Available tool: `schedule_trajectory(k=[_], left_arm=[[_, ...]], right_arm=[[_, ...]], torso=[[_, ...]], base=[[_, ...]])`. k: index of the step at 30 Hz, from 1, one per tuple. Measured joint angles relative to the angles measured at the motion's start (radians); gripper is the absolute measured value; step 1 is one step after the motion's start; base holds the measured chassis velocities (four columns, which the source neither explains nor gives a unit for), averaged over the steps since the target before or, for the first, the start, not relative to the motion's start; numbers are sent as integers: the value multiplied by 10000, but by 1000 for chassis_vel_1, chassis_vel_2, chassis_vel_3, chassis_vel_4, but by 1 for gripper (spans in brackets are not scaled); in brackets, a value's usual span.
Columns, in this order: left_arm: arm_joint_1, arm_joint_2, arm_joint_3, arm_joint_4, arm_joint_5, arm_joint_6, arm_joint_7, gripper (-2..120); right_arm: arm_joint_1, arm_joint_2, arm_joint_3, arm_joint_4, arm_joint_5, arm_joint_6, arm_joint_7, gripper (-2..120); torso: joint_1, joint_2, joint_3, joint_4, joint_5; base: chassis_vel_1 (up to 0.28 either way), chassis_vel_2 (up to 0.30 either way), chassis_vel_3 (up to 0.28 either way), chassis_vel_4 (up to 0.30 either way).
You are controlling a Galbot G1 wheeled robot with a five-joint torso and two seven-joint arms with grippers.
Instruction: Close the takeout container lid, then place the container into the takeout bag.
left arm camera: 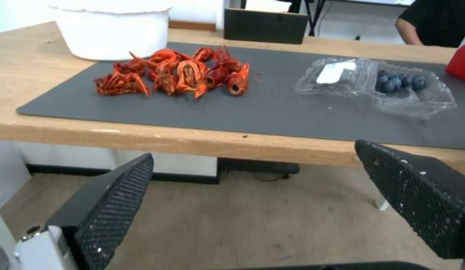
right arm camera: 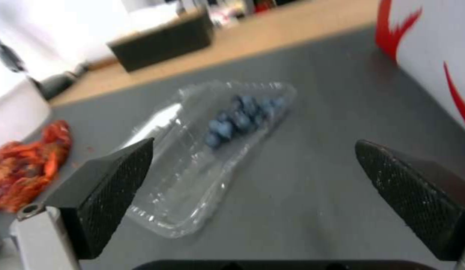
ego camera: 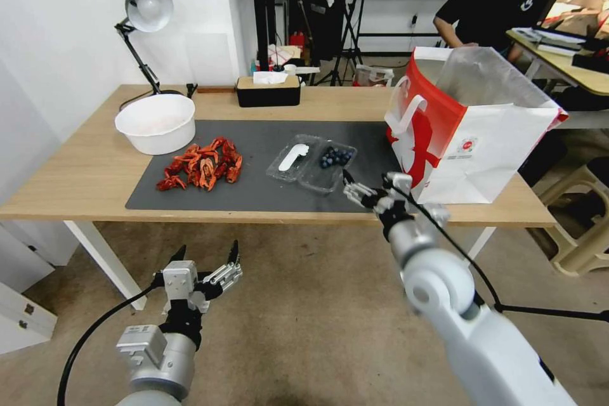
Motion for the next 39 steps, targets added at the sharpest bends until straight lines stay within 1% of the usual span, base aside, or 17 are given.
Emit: schedule_trajectory(k=[1, 2, 3, 4, 5, 6, 7, 8, 9, 11, 12, 15, 16, 18, 25, 33, 39], left_arm=[[11, -65, -5, 38, 36, -18, -4, 100], [23, -120, -10, 65, 64, -41, -12, 100], [23, -120, -10, 65, 64, -41, -12, 100], [24, -162, -29, 100, 85, -58, -16, 100], [24, -174, -41, 119, 91, -68, -16, 100], [23, -205, -67, 164, 103, -85, -17, 100], [23, -205, -67, 164, 103, -85, -17, 100], [23, -224, -88, 200, 116, -101, -27, 100], [29, -238, -100, 222, 127, -106, -35, 100], [36, -249, -108, 228, 128, -103, -38, 100], [37, -259, -117, 228, 128, -73, -35, 100], [20, -303, -150, 245, 130, -9, -26, 100], [20, -303, -150, 245, 130, -9, -26, 100], [19, -309, -159, 277, 130, -9, -26, 100], [-30, -292, -157, 319, 104, -30, -53, 100], [-72, -229, -147, 369, 59, -33, -96, 100], [-93, -188, -157, 365, 36, -39, -117, 100]], right_arm=[[730, -58, -313, -70, 1038, -756, 1094, 100], [1338, -83, -568, -169, 1685, -1256, 1864, 100], [1338, -83, -568, -169, 1685, -1256, 1864, 100], [1918, -59, -814, -324, 2284, -1706, 2648, 100], [2133, -31, -912, -404, 2526, -1859, 2963, 100], [2730, 123, -1196, -652, 3273, -2354, 3822, 100], [2730, 123, -1196, -652, 3273, -2354, 3822, 100], [3120, 239, -1353, -841, 3694, -2626, 4321, 100], [3417, 315, -1591, -1013, 3901, -2844, 4648, 100], [3565, 363, -1755, -1101, 4010, -2926, 4868, 100], [3797, 479, -1978, -1245, 4388, -3083, 5461, 100], [4348, 806, -2508, -1796, 5220, -3258, 6966, 100], [4348, 806, -2508, -1796, 5220, -3258, 6966, 100], [4605, 950, -2719, -2193, 5339, -3261, 7356, 100], [4986, 1222, -2982, -2838, 5634, -3267, 7645, 100], [5038, 1319, -3043, -2944, 5968, -3268, 7900, 100], [5104, 1212, -3051, -2945, 6624, -3261, 8120, 100]], torso=[[0, 0, 0, 0, 1], [1, 1, -1, 1, -2], [1, 1, -1, 1, -2], [1, 1, -1, 0, 1], [1, 1, -1, 1, 0], [1, 1, 0, 0, 2], [1, 1, 0, 0, 2], [1, 1, -1, 4, 1], [1, 1, -1, 2, -4], [1, 1, 0, 2, -2], [1, 1, 0, 2, 3], [0, 1, -1, 1, 0], [0, 1, -1, 1, 0], [0, 1, 0, 1, 0], [0, 1, -1, 2, 1], [0, 1, -1, 1, 1], [-1, 1, -1, 0, 1]], base=[[0, 0, 0, 0], [0, 0, 0, 0], [0, 0, 0, 0], [0, 0, 0, 0], [0, 0, 0, 0], [0, 0, 0, 0], [0, 0, 0, 0], [0, 0, 0, 0], [0, 0, 0, 0], [0, 0, 0, 0], [0, 0, 0, 0], [0, 0, 0, 0], [0, 0, 0, 0], [0, 0, 0, 0], [0, 0, 0, 0], [0, 0, 0, 0], [0, 0, 0, 0]])
